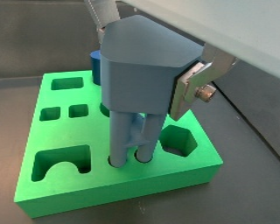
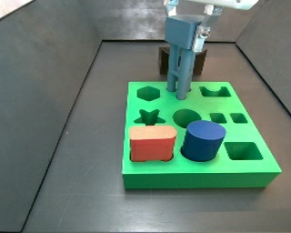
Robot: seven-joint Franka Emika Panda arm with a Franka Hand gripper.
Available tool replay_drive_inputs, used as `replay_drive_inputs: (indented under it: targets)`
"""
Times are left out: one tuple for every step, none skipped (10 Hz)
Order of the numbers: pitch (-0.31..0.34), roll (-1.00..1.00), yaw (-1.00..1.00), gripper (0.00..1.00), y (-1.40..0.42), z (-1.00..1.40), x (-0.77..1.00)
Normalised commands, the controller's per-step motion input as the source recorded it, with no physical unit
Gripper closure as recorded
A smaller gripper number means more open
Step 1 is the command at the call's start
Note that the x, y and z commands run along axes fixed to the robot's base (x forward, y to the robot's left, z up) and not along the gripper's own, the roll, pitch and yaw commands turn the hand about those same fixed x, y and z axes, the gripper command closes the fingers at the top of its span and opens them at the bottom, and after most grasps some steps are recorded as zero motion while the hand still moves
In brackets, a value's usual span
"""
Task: Pick up the 3 prong object. Move up. Rotate the 3 prong object. Place the 3 prong object on the fixture. Regrasp the 3 prong object. Move to above the board. Insert the 3 prong object.
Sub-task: Insert the 3 prong object.
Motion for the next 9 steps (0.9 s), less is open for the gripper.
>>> replay_drive_inputs:
  targets:
    - [0.0, 0.06, -0.14, 1.0, 0.0, -0.15, 0.0]
    - [0.0, 0.0, -0.09, 1.0, 0.0, 0.0, 0.0]
    - [0.0, 0.08, 0.0, 1.0, 0.0, -0.11, 0.0]
    - [0.147, 0.44, -0.03, 1.0, -0.11, -0.12, 0.05]
    - [0.097, 0.26, -0.03, 1.0, -0.05, -0.07, 0.07]
    - [0.093, 0.29, 0.0, 1.0, -0.06, -0.13, 0.03]
    - [0.0, 0.0, 0.0, 1.0, 0.0, 0.0, 0.06]
    - [0.009, 0.08, -0.06, 1.0, -0.01, -0.59, 0.33]
    - [0.081, 0.02, -0.3, 1.0, 0.0, -1.0, 0.65]
